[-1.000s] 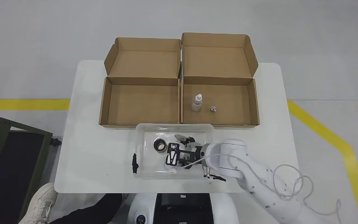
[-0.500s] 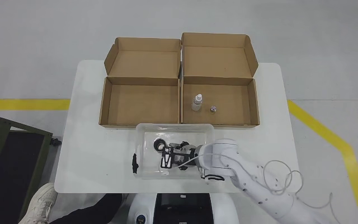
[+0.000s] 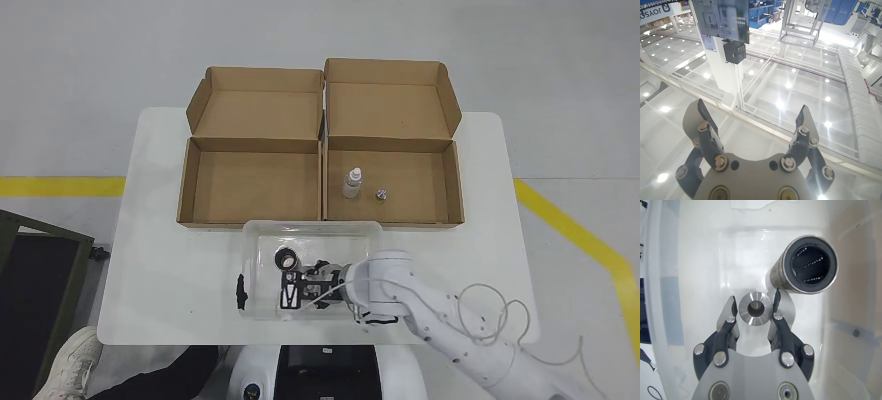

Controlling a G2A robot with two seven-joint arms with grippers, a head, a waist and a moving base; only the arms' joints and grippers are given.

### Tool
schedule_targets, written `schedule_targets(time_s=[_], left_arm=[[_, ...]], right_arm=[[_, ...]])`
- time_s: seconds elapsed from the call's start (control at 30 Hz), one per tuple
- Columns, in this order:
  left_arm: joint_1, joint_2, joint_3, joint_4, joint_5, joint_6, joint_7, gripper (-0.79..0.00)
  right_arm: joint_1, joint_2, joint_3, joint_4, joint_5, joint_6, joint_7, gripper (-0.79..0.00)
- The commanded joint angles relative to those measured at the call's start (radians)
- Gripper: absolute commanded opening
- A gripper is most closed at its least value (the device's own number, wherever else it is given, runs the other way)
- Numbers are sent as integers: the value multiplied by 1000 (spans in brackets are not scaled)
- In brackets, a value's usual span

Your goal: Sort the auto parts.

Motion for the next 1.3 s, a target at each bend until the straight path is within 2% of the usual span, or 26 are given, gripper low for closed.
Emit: schedule_targets(time_s=[0.0, 0.1, 0.23, 0.47, 0.67, 0.93, 1.27], left_arm=[[0, 0, 0, 0, 0, 0, 0, 0], [0, 0, 0, 0, 0, 0, 0, 0], [0, 0, 0, 0, 0, 0, 0, 0], [0, 0, 0, 0, 0, 0, 0, 0], [0, 0, 0, 0, 0, 0, 0, 0], [0, 0, 0, 0, 0, 0, 0, 0], [0, 0, 0, 0, 0, 0, 0, 0]], right_arm=[[4, -3, -4, 6, 1, -1, -2, -489], [9, -5, -7, 13, 4, -4, -1, -585], [10, -4, 2, 1, 6, -10, 6, -785], [-31, 14, 36, -95, -6, -36, 24, -785], [-87, 37, 89, -196, -12, -68, -8, -785], [-157, 60, 180, -269, -30, -66, -177, -785], [-194, 71, 278, -318, 29, -54, -425, -785]])
